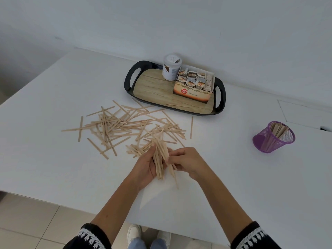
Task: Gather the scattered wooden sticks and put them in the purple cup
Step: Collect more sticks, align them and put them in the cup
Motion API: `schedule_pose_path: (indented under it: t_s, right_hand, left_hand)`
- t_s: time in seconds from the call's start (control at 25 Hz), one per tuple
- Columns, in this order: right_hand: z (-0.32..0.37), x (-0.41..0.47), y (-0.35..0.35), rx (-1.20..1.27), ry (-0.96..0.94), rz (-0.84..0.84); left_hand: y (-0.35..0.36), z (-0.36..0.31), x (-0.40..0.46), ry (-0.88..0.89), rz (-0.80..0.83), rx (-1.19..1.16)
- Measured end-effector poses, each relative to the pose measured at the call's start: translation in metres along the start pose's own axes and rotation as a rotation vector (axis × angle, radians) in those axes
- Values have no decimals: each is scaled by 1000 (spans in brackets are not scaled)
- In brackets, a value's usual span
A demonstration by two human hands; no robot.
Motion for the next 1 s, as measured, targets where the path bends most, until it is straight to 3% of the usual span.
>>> schedule_pose_path:
  t_s: [0.2, 0.36, 0.48, 0.72, 0.84, 1.0]
  right_hand:
    - [8, -9, 18, -227, -278, -285]
    - [20, -14, 23, -373, -397, -265]
    - [32, -3, 7, -420, -415, -343]
    - [5, 39, 6, 90, 222, -245]
    - [0, 46, 19, 315, 253, -210]
    - [17, 48, 7, 591, 24, -317]
  left_hand:
    - [0, 0, -1, 20, -40, -2]
    - [-4, 1, 0, 7, -109, -2]
    - [-6, 2, 3, -8, -146, -33]
    - [-10, 3, 4, -17, -186, -28]
    - [-11, 4, 4, -20, -174, -11]
    - [-10, 5, 4, -28, -168, -5]
Point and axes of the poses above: each hand's wrist, its own x-axis towards the middle knuckle, its own y-axis out of the palm, z = x × y, the point moved 7 cm from there along x, towards the middle knuckle, and after that the axes turned 12 degrees about -z, right-handed, at the moved point
